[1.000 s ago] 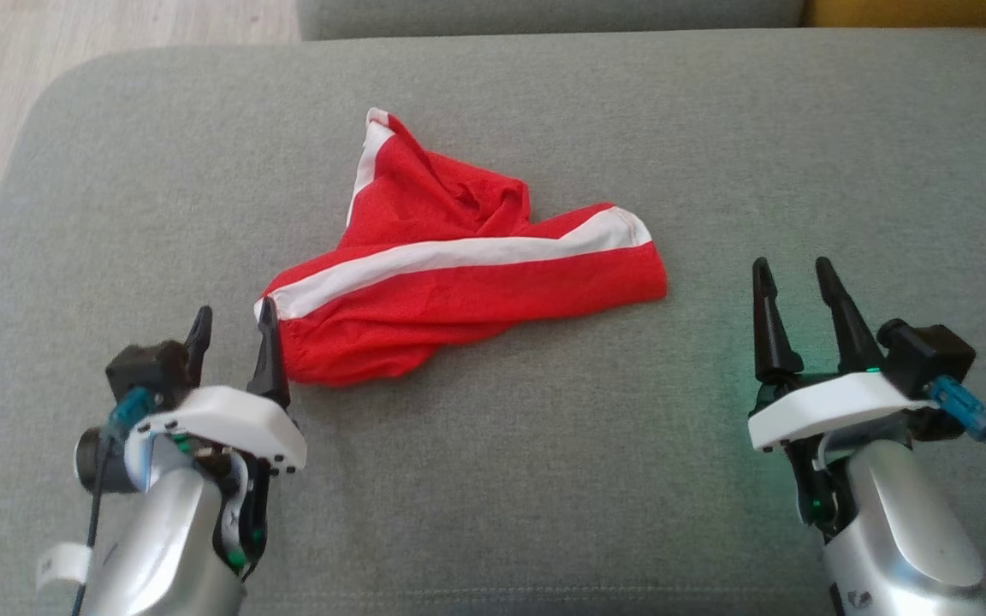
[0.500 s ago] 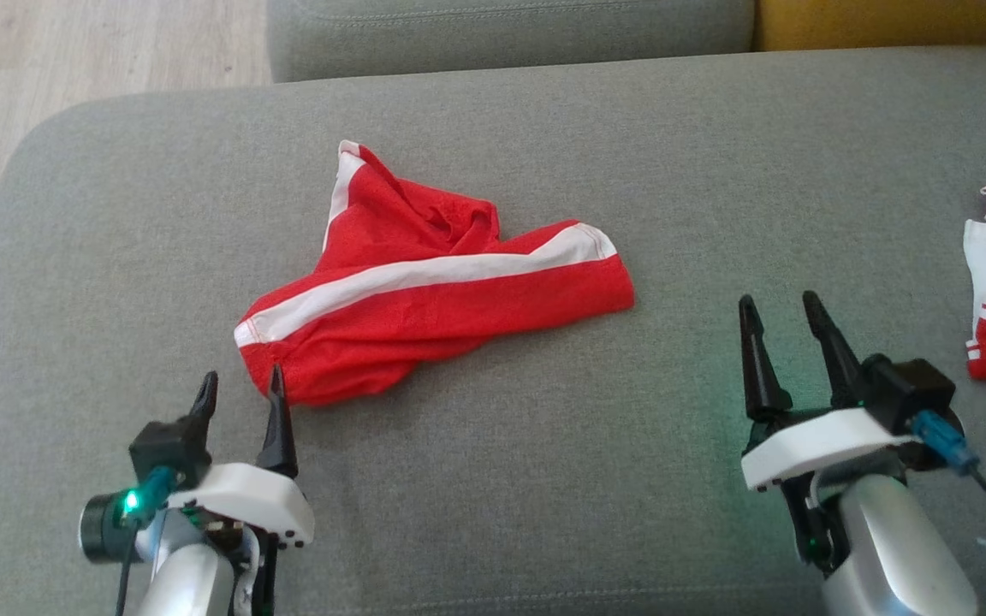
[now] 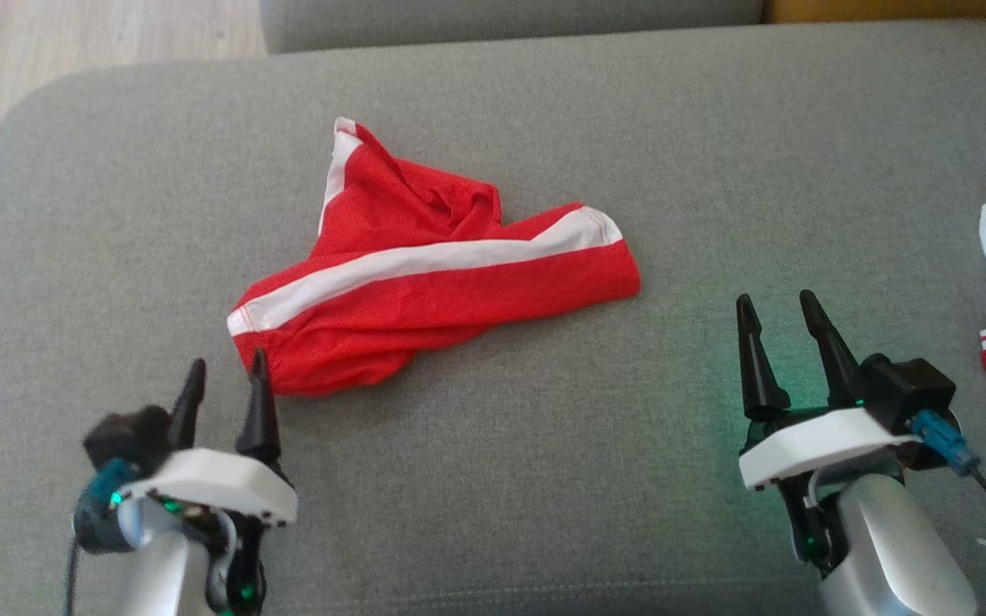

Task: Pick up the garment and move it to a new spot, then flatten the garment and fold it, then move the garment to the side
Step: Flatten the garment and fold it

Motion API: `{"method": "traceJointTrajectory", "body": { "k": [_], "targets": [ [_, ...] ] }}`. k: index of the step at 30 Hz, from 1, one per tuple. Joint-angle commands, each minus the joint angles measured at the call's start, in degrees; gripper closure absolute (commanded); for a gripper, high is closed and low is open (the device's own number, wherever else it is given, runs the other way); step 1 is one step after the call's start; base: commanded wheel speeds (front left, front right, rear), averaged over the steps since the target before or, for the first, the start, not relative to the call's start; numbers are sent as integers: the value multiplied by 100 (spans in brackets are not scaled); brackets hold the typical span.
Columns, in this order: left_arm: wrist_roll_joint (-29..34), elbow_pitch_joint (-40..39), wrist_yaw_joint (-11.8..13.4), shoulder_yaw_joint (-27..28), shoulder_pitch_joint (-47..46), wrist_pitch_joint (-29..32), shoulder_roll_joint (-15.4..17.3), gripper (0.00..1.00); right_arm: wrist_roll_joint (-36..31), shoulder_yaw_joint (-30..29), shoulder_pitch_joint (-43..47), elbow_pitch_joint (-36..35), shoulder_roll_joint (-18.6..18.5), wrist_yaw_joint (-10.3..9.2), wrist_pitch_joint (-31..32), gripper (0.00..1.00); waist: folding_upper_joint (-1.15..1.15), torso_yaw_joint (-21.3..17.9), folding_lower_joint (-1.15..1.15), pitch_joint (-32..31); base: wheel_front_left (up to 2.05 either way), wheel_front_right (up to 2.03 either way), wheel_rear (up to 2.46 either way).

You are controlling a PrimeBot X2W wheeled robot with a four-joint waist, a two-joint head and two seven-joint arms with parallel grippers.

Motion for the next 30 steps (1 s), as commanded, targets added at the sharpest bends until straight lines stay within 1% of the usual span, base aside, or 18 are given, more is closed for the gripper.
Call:
{"method": "traceJointTrajectory", "body": {
  "k": [1,6,8,9,10,18,22,30],
  "targets": [
    [-133,-121,-72,277,-352,-70,31,0,26,163,-262,-209,3,37,-62,0,0,-7,0,108,0,0,0],
    [-561,-84,-403,529,-559,-70,13,0,72,182,-336,-233,3,37,-62,0,0,-3,0,320,0,0,0],
    [-601,-7,-479,524,-639,-70,11,0,82,187,-371,-237,3,37,-62,0,0,-3,0,390,0,0,0],
    [-601,-7,-479,524,-639,-70,11,0,82,187,-371,-237,3,37,-62,0,0,-3,0,390,0,0,0],
    [-689,68,-542,513,-715,-70,10,0,93,195,-413,-236,3,37,-62,0,0,-7,0,449,0,0,0],
    [-988,432,-663,420,-942,-70,9,0,159,270,-518,-243,3,37,-62,0,0,-54,0,587,0,0,0],
    [-1069,653,-689,391,-1084,-70,9,0,186,285,-581,-240,3,37,-62,0,0,-83,0,670,0,0,0],
    [-1169,832,-706,440,-1209,-70,9,0,221,286,-631,-234,3,37,-62,0,0,-113,0,772,0,0,0]
  ]
}}
